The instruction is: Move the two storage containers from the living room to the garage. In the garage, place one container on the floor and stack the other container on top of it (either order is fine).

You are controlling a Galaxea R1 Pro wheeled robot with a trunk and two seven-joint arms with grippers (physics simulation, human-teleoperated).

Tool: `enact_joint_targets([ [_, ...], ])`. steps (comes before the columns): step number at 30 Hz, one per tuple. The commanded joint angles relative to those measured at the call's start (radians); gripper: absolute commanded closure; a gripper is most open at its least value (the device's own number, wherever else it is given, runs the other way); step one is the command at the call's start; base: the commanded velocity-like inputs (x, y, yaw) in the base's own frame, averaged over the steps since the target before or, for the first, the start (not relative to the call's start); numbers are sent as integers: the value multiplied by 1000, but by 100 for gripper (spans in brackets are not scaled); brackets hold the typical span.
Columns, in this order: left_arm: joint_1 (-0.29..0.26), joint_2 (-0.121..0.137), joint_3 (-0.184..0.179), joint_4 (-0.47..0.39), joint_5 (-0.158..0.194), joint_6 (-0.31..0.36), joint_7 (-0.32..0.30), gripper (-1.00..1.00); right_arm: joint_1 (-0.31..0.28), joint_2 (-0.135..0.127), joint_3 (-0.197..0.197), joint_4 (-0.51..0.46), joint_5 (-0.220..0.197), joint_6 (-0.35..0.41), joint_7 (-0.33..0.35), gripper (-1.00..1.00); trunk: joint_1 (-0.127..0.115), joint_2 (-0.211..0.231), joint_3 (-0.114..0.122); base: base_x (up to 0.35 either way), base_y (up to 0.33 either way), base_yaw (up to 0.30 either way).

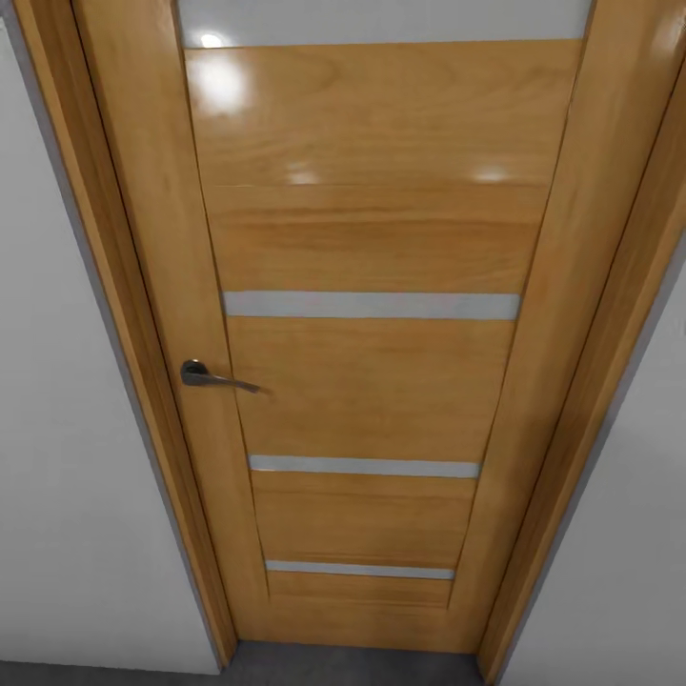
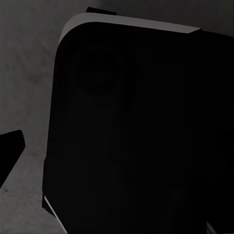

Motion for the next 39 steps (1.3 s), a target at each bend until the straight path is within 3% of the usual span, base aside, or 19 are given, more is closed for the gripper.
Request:
enact_joint_targets([
  [1, 0, 0, 1, -1, 8, -1, 0, -100, 0, 0, -7, 1, 6, -3, -1, -100, 0, -1, -1, -170, 0, 0],
  [10, -1, 0, 1, 0, 23, -1, 1, -100, 0, 0, -15, 1, -1, 0, -9, -100, 0, -1, -1, -203, 39, 0],
  [18, 0, 0, 1, 0, 25, -1, 0, -100, 0, -32, -16, -19, 4, 9, -7, -100, 0, -1, -1, -13, 3, 0],
  [19, 0, 1, 1, 0, 25, -1, 0, -100, 0, -81, -17, -84, 4, 21, -8, -100, 0, -1, -1, -1, 0, 0],
  [21, 0, 1, 1, -1, 25, -1, 0, -100, 0, -118, -18, -216, 4, 86, -9, -100, 0, -1, -1, 0, 0, 0],
  [24, 0, 1, 1, -1, 25, -1, 0, -100, 0, -135, -18, -387, 3, 196, -11, -100, 0, -1, -1, 0, 0, 0],
  [28, 0, 1, 1, -1, 25, -1, 0, -100, 0, -141, -22, -555, 3, 277, -13, -100, 0, -1, -1, 0, 0, 0],
  [32, -1, 0, 1, 0, 25, -1, 0, -100, -22, -141, -54, -834, 4, 334, -12, -100, 0, -1, -1, 0, 0, 0],
  [38, -1, 1, 0, -1, 25, -1, 0, -100, -139, -127, -56, -880, 1, 436, -5, -100, 0, -1, -1, 0, 0, 0],
  [39, -1, 1, -1, -1, 25, -1, 0, -100, -170, -114, -54, -881, 0, 460, -4, -100, 0, -1, -1, 0, 0, 0],
])
